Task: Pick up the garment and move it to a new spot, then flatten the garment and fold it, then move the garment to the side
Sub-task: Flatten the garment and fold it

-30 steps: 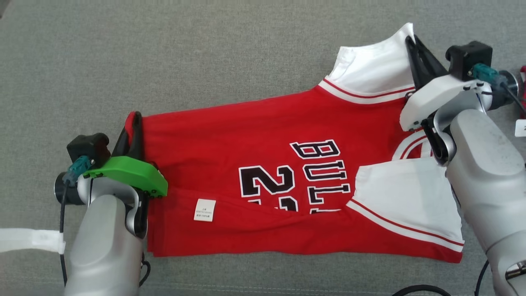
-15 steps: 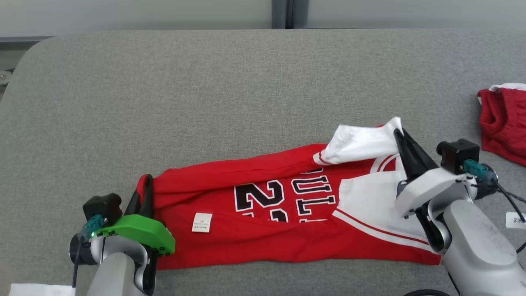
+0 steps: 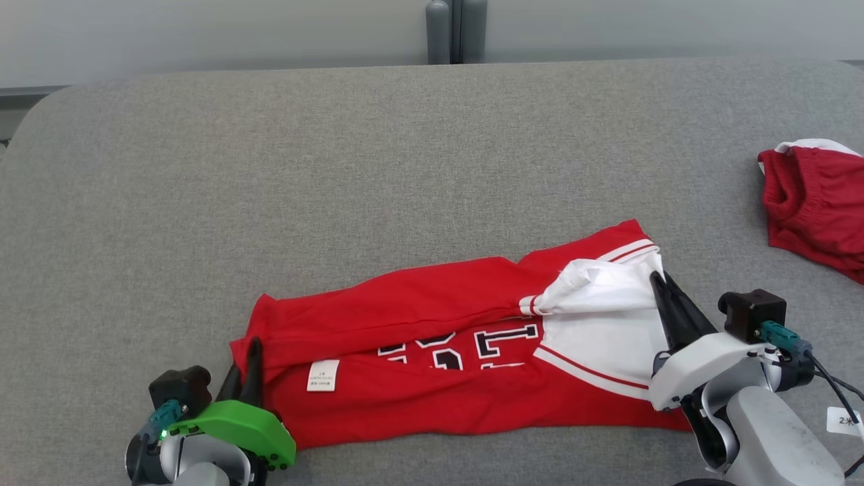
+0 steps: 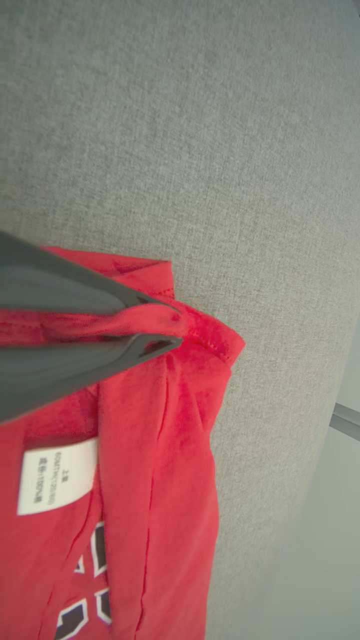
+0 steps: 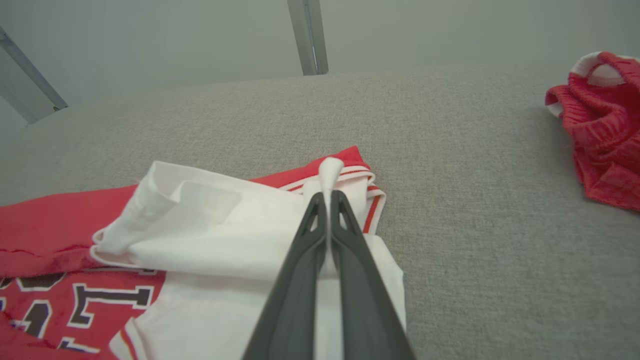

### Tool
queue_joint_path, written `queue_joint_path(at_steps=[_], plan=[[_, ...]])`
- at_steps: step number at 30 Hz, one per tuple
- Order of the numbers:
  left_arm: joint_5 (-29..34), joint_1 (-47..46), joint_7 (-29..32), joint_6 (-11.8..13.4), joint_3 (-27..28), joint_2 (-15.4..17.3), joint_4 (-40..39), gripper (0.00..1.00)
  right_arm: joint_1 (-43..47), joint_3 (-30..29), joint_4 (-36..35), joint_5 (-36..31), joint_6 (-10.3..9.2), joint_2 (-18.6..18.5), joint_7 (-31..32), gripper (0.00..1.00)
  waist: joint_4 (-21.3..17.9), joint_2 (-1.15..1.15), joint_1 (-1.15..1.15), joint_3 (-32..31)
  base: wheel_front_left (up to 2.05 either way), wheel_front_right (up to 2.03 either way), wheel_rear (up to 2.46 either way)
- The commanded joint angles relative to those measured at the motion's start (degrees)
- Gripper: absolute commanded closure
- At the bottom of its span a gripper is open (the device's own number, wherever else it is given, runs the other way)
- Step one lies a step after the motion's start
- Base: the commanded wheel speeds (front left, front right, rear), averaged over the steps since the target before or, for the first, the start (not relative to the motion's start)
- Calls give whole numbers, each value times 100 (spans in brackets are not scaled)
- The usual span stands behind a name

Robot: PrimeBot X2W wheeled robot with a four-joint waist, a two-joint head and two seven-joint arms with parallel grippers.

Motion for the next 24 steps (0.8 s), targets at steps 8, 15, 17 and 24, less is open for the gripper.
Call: queue_joint_path(at_steps=[8,15,17,24], plan=[[110,212,5,15,32,24,22,100,284,-260,-18,-92,-10,180,-18,100,9,0,0,-50,0,0,0],[37,303,5,31,19,24,12,100,451,-364,11,-115,-10,233,-18,100,-15,0,0,-108,0,0,0],[23,333,5,42,21,25,-33,100,468,-383,18,-115,-10,245,-19,100,-16,0,0,-109,0,0,0],[-48,476,5,88,-69,24,-125,89,562,-437,147,-241,-10,276,-19,67,-5,0,0,-141,0,0,0]])
